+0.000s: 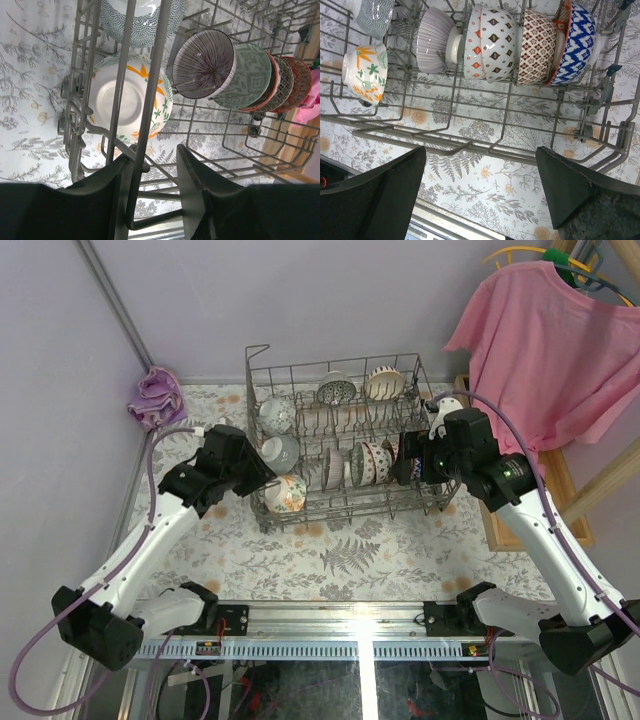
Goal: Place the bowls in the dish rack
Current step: Adjust the dish rack at the center of the board, then reset both arms
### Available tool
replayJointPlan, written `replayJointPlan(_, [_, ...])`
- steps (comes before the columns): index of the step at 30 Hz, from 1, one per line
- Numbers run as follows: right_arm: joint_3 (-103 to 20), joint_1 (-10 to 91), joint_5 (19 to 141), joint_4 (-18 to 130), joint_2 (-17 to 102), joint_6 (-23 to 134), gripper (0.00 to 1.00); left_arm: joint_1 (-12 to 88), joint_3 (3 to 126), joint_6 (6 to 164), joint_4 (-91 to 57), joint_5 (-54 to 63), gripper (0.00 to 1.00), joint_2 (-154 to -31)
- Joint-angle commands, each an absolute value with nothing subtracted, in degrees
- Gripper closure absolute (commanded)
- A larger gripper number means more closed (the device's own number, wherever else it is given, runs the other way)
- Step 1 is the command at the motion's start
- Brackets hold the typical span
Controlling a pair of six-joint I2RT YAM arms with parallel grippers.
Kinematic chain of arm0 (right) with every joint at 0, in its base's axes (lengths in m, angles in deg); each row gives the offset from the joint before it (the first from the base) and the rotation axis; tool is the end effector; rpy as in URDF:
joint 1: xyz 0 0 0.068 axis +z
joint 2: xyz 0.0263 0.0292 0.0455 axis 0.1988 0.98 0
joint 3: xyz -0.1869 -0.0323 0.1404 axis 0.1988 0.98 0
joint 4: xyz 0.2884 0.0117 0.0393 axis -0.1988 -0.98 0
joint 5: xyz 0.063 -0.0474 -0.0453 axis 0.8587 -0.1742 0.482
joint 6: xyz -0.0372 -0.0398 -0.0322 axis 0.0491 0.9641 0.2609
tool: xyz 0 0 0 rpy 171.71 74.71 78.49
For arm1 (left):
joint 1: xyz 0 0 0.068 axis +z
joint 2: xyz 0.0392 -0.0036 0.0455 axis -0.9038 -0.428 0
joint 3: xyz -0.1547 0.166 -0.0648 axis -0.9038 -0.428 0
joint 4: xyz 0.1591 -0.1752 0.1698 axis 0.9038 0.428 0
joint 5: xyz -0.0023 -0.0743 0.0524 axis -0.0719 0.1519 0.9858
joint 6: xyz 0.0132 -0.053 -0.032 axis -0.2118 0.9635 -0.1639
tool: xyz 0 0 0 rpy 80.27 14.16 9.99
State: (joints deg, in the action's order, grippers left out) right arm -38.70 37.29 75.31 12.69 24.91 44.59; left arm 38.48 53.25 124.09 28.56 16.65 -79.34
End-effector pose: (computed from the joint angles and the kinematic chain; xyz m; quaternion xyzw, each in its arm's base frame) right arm 0.2533 0.1249 0.3505 -0.0732 0.8826 0.1909 0.4233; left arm 0.2537 -0.1210 0.2803 -0.2080 0.8996 -0.2131 0.3194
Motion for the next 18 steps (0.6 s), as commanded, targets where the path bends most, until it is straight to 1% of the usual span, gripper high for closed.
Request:
replayJointPlan(1, [-38.4,37.0,74.9,14.3,23.6,45.4,0.01,42.5,55.4,117.3,21.1,16.8,0.66,-84.7])
replayJointPlan(4, [-38.3,37.0,74.0,13.8,23.4,45.5,0.01,45.1,56.6,116.5,18.8,15.5,0.65,-87.1])
replayJointPlan(6, [-38.1,37.0,73.1,13.6,23.2,45.5,0.00,46.5,57.3,115.8,17.3,14.4,0.61,-88.9])
replayJointPlan(9, [-37.8,37.0,72.2,13.3,22.6,45.4,0.01,47.3,58.9,115.5,17.5,13.3,0.48,-89.9])
replayJointPlan(10, [-37.7,37.0,72.0,13.3,22.2,45.3,0.01,47.3,58.8,115.8,17.3,12.9,0.42,-89.4])
replayJointPlan(11, [-37.4,37.0,71.8,13.5,21.8,45.2,0.01,47.3,58.5,115.9,17.2,12.4,0.34,-88.8])
replayJointPlan(18, [-35.8,37.0,72.2,14.8,19.2,43.6,0.01,47.3,58.5,115.0,20.8,11.9,0.01,-85.6])
